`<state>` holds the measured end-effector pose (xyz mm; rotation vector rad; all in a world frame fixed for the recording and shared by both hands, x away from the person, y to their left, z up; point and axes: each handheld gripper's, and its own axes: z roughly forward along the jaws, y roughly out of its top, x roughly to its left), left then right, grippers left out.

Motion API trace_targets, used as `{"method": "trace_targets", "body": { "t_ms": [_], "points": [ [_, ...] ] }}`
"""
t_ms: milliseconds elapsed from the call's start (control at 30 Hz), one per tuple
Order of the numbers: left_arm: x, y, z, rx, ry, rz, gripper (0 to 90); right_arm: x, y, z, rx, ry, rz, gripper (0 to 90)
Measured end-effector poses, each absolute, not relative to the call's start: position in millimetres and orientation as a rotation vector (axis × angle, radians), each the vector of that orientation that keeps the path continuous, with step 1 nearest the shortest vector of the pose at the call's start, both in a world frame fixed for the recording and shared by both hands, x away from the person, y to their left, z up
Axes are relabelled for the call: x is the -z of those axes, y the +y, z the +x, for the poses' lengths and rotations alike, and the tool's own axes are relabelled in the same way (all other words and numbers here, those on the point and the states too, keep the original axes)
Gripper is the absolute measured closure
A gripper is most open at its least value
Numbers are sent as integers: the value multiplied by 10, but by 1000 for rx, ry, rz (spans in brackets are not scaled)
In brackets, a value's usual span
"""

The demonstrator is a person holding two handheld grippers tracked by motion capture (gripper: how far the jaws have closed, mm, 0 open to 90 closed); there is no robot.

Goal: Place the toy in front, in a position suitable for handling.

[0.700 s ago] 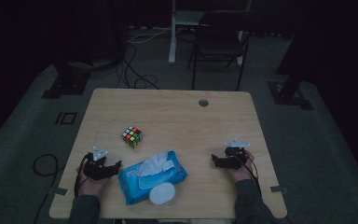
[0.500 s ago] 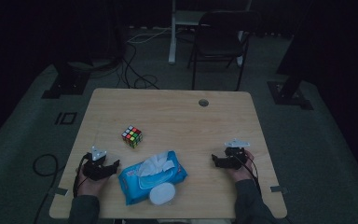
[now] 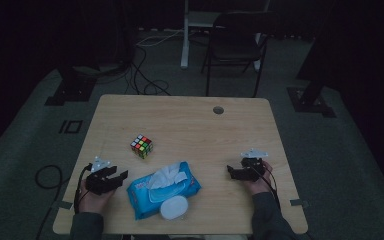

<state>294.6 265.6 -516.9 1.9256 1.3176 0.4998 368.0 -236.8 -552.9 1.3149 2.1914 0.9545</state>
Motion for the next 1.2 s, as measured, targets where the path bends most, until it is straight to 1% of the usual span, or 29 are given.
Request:
{"method": "trace_targets", "body": {
  "t_ms": [300, 467, 633, 767, 833, 1200],
  "points": [
    [4937, 2575, 2739, -567, 1240, 1978, 466, 5529, -2368, 3680, -955, 2191, 1315, 131],
    [4827, 2453, 2612, -581, 1180, 1995, 404, 5529, -2369, 3681, -955, 2192, 1314, 131],
    [4779, 2336, 2513, -572, 1136, 2008, 372, 5529, -2368, 3681, -955, 2192, 1314, 131],
    [4783, 2262, 2448, -516, 1090, 2014, 325, 5529, -2368, 3681, -955, 2192, 1314, 131],
    [4791, 2206, 2403, -525, 1080, 2035, 300, 5529, -2368, 3681, -955, 2192, 1314, 131],
    [4837, 2026, 2175, -502, 1026, 2070, 293, 5529, -2368, 3681, -955, 2193, 1314, 131]
  ]
}}
